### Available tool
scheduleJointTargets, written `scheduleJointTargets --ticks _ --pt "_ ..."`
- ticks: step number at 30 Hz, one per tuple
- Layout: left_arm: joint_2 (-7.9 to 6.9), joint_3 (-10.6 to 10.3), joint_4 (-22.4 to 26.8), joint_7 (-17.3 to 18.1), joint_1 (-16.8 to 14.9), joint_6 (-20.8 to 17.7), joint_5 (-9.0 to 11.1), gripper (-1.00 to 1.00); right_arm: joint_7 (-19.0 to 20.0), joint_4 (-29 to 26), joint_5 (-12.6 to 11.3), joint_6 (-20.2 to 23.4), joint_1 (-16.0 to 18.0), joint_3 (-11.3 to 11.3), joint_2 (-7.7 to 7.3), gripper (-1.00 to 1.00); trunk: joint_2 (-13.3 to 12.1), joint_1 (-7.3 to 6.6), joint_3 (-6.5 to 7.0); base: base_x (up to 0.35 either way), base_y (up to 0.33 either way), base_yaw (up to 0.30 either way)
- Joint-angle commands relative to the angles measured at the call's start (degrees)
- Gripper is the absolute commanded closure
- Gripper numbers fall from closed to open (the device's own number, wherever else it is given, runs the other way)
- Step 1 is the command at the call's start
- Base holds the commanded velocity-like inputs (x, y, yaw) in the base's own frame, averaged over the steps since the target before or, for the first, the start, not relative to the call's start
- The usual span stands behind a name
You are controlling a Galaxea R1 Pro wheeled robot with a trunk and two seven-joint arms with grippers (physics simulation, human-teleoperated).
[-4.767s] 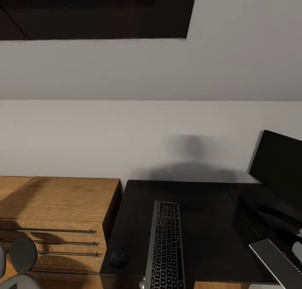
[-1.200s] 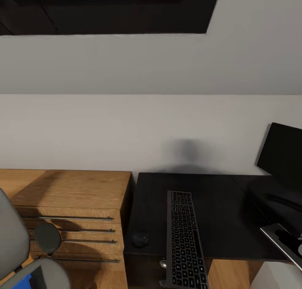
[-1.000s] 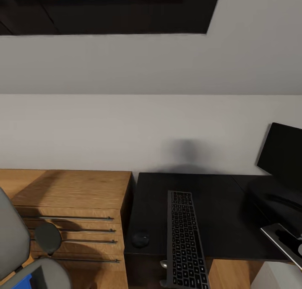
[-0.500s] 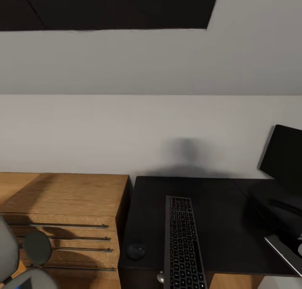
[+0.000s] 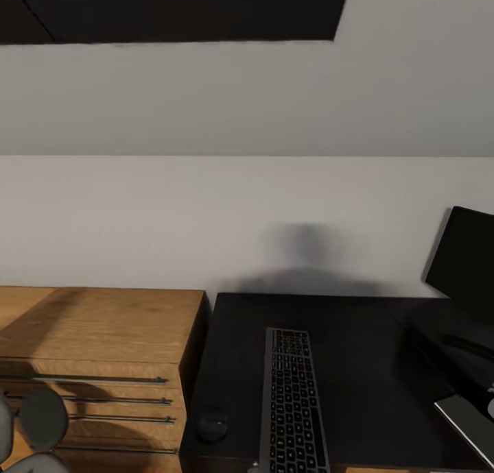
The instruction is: In the bedroom, organize the workspace by keeping the computer under the desk, ensuring the monitor is on the desk, placing the keyboard on the desk next to the monitor, placing the mouse on the desk next to the keyboard, moving the folder from the swivel chair onto the desk next to the mouse, stacking the notebook on top of the folder with the pen on top of the notebook, and positioning the swivel chair next to the desk.
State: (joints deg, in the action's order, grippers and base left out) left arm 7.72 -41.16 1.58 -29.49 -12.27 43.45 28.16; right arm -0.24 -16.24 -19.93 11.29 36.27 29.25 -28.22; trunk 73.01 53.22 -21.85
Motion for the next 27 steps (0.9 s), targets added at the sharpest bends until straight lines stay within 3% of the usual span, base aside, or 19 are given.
scheduleJointTargets --ticks 1,5,11,13,27 --pt "0.02 -0.5 -0.02 -0.39 -0.04 0.08 0.22 -1.0 -0.03 -0.08 -0.41 0.25 0.02 0.14 0.0 -1.0 0.04 0.01 -0.07 0.14 -0.2 0.0" --pt "0.01 -0.49 -0.04 -0.39 -0.04 0.06 0.22 -1.0 -0.03 -0.1 -0.38 0.15 0.02 0.15 0.0 -1.0 0.04 0.01 -0.07 0.156 -0.234 0.0" --pt "0.3 0.5 -0.17 -0.68 -0.04 0.16 0.56 -1.0 1.53 1.84 -2.39 -1.78 1.58 0.7 1.95 -1.0 0.04 0.01 -0.07 0.0 0.0 0.0" --pt "0.32 0.45 -0.18 -0.71 -0.04 0.15 0.56 -1.0 1.52 2.49 -2.43 -1.59 1.59 0.74 1.82 -1.0 0.04 0.01 -0.07 0.0 0.0 0.0" --pt "-0.89 0.38 -0.11 -0.32 -0.04 0.14 0.48 -1.0 2.98 -1.89 -2.34 -1.28 2.54 1.23 6.36 -1.0 0.04 0.01 -0.07 0.0 0.0 0.0"
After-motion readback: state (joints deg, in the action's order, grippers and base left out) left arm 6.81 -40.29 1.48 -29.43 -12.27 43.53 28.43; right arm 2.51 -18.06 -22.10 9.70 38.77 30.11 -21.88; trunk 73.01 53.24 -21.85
